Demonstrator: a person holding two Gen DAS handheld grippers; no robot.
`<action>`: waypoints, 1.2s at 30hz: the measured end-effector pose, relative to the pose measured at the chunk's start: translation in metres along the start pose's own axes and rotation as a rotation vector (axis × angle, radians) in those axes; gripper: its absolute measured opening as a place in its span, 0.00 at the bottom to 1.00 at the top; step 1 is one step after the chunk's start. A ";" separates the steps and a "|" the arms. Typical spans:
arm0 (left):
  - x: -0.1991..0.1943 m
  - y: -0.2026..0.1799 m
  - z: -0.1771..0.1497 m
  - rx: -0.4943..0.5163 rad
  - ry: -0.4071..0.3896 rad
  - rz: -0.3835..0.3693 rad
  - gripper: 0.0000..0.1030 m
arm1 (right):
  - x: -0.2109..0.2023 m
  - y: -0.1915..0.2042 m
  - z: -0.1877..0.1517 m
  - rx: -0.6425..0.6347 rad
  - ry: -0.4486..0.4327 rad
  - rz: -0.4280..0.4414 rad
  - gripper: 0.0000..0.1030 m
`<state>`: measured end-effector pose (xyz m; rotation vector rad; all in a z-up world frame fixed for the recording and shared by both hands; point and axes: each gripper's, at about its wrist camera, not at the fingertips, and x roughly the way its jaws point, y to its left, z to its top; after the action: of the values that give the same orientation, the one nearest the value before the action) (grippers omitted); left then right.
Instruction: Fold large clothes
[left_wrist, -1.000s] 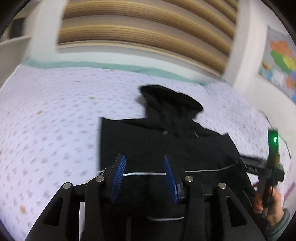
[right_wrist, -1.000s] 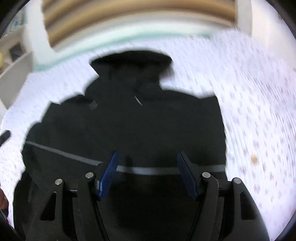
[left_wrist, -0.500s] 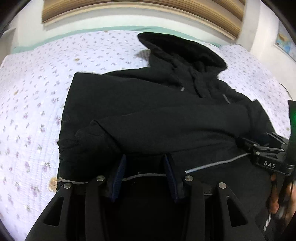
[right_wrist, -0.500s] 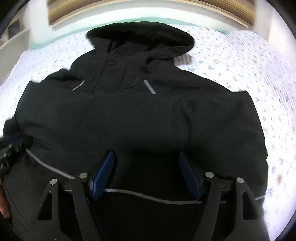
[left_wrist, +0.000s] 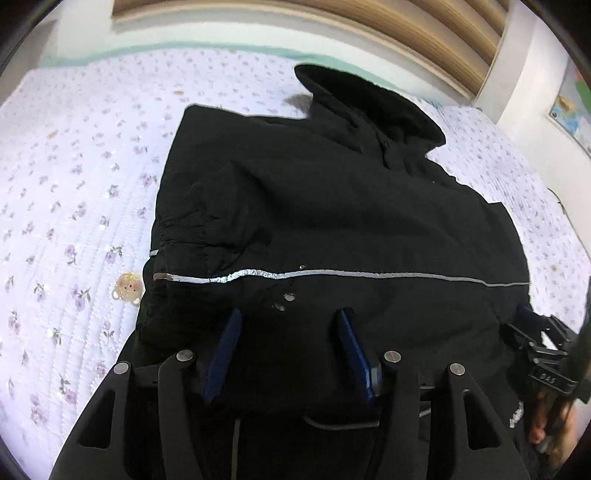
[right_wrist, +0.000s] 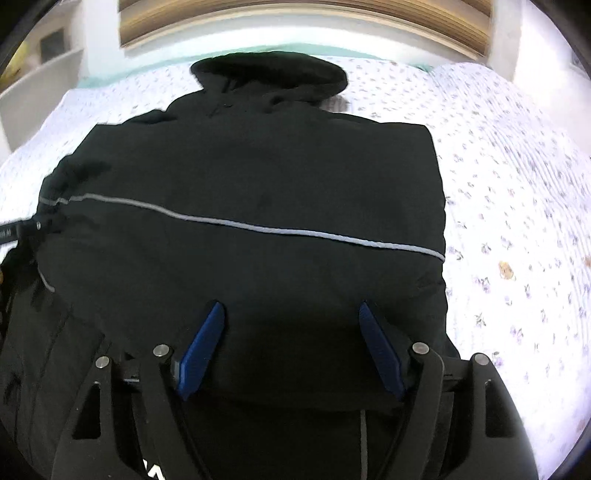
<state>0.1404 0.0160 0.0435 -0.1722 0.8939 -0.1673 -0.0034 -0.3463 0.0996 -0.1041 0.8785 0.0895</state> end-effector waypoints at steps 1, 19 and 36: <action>-0.002 0.001 -0.004 0.014 -0.022 0.004 0.55 | 0.000 0.003 -0.001 -0.008 -0.012 -0.015 0.74; -0.088 -0.028 0.062 0.059 0.036 -0.083 0.55 | -0.041 -0.024 0.063 0.167 0.171 0.141 0.76; -0.009 -0.059 0.290 0.088 0.022 -0.019 0.55 | 0.031 -0.090 0.284 0.345 0.097 0.168 0.76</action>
<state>0.3582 -0.0168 0.2408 -0.0969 0.9055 -0.2260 0.2440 -0.3979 0.2610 0.2899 0.9872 0.0894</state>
